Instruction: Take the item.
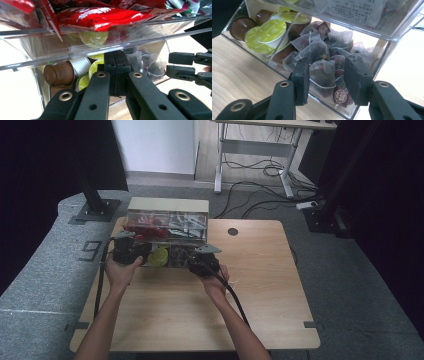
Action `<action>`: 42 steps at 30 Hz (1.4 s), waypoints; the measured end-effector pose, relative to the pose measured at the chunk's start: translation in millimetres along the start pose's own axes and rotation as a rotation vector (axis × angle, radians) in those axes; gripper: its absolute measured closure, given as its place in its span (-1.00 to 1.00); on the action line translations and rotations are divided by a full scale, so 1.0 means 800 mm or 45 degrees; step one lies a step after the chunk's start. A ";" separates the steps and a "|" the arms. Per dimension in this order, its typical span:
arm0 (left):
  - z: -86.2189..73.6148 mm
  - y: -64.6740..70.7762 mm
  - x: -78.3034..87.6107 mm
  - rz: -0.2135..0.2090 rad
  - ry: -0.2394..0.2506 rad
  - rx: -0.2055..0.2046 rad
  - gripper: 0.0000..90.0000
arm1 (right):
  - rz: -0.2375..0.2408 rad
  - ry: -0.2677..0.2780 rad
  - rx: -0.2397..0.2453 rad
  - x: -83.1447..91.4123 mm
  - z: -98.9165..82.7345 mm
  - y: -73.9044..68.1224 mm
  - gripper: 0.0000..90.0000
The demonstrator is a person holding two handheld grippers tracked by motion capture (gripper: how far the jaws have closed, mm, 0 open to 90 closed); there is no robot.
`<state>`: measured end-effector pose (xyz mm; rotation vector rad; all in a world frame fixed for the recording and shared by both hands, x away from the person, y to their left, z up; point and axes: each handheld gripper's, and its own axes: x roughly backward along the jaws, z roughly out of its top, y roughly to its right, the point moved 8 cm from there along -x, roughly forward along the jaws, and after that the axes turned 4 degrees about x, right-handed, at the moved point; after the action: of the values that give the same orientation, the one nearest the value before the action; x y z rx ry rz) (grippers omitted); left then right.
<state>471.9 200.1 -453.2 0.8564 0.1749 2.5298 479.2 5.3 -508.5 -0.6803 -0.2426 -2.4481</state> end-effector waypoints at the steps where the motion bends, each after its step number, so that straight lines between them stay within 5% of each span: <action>1: 0.000 0.000 0.000 0.000 -0.002 0.001 1.00 | -0.001 -0.001 -0.007 -0.001 0.000 0.001 0.24; 17: -0.001 -0.002 -0.001 0.005 -0.007 -0.001 1.00 | -0.014 0.000 0.008 -0.014 0.002 -0.002 0.29; 31: -0.002 -0.003 0.000 0.007 -0.004 -0.002 1.00 | -0.001 -0.003 0.015 -0.016 0.000 0.001 0.92; 42: -0.004 -0.003 -0.001 0.002 -0.008 -0.002 1.00 | 0.009 0.016 0.015 -0.007 0.004 0.002 0.98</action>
<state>471.5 201.6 -456.8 0.8647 0.1704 2.5280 485.4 7.4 -508.6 -0.6595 -0.2487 -2.4416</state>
